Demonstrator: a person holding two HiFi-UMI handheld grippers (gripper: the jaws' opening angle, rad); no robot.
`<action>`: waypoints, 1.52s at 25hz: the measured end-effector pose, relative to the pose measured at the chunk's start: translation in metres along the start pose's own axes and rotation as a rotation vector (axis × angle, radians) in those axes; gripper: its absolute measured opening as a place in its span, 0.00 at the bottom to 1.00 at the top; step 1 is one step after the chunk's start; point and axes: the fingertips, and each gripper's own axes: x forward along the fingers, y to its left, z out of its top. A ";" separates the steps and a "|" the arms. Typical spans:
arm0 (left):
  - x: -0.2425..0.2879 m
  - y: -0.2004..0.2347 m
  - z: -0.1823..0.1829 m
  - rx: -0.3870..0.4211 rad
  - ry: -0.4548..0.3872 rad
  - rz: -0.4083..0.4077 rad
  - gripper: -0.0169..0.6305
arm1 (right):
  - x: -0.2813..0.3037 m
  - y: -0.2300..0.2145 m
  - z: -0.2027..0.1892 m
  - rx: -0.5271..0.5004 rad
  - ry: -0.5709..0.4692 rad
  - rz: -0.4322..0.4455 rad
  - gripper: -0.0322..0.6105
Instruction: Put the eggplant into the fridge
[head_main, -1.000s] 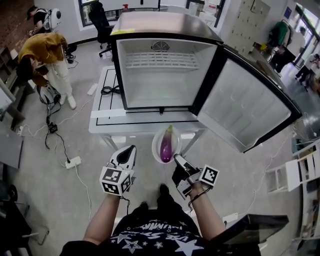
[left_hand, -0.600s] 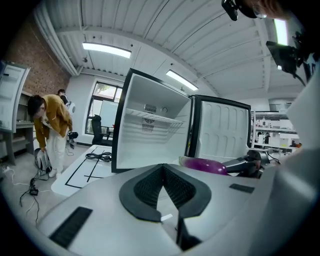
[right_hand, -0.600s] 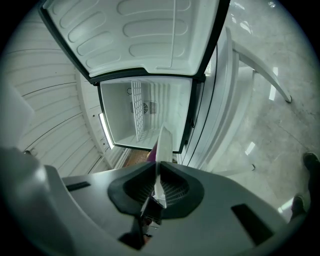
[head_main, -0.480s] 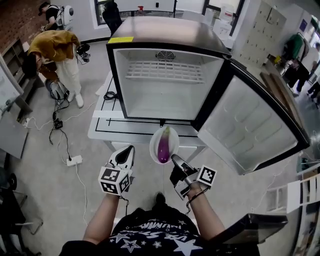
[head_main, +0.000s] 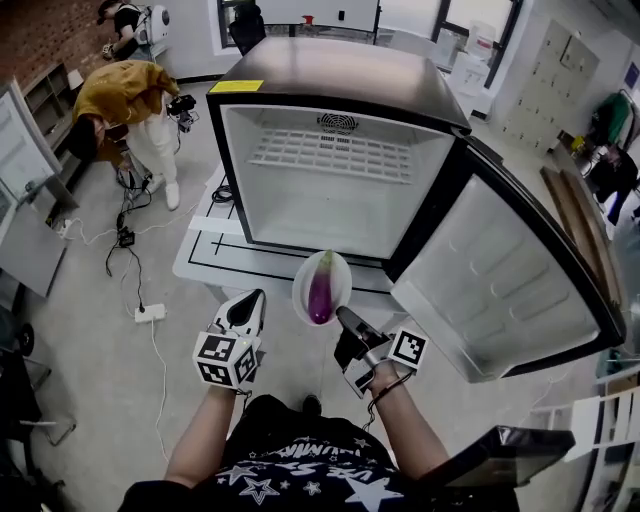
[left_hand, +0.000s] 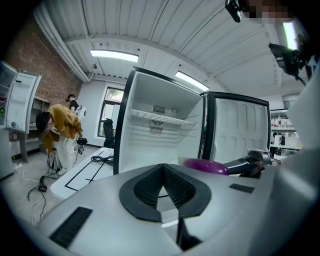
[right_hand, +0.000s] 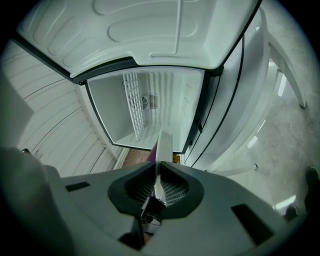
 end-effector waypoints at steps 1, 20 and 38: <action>0.001 0.001 -0.001 -0.004 0.000 0.010 0.04 | 0.003 -0.001 0.001 0.001 0.011 0.000 0.08; 0.048 0.056 0.015 -0.008 0.026 -0.016 0.04 | 0.074 -0.008 0.021 0.022 -0.007 -0.009 0.08; 0.110 0.125 0.044 0.005 0.007 -0.098 0.04 | 0.157 -0.017 0.061 -0.012 -0.081 -0.048 0.08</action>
